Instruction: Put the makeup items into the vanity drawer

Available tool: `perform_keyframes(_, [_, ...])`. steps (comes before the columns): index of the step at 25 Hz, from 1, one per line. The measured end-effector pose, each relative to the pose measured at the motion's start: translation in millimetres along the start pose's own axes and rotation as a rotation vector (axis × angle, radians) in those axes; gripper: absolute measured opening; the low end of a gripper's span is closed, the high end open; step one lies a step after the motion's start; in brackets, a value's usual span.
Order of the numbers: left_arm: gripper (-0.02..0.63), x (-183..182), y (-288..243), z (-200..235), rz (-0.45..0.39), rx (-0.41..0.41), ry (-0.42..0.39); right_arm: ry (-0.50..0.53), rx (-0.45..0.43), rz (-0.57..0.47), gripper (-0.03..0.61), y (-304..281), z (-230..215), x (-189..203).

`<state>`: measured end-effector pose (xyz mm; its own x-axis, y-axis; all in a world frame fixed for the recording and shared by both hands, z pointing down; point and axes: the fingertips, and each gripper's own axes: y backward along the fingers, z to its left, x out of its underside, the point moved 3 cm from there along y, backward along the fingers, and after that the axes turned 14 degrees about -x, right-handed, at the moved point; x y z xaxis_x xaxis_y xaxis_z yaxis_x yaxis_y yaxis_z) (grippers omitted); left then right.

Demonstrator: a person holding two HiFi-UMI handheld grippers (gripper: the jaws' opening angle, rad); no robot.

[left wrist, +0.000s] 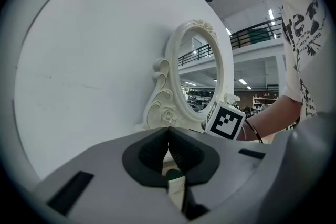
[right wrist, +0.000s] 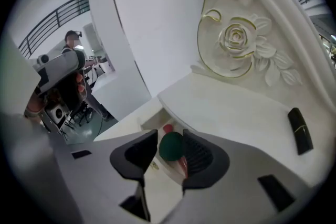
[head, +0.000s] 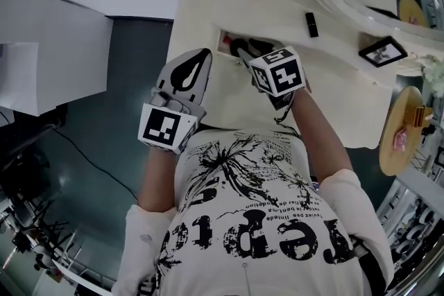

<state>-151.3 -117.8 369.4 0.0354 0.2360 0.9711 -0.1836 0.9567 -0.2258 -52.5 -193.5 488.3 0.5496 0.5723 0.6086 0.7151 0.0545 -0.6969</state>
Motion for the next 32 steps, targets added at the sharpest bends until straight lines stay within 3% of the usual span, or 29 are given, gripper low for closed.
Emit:
perform_keyframes(4, [0.014,1,-4,2,-0.004,0.013,0.006,0.000,0.017,-0.003,0.193,6,-2,0])
perform_keyframes(13, [0.014,-6,-33,-42,0.003,0.131,-0.019,-0.031,0.114,-0.026,0.195,60,-24,26])
perform_keyframes(23, [0.014,-5,-72,-123,0.021,0.282,-0.056,-0.158,0.244,-0.013,0.186,126,-78,98])
perform_keyframes(32, [0.014,10,-91,-169,0.072,0.324,-0.062,-0.235,0.215,0.121,0.183,125,-109,176])
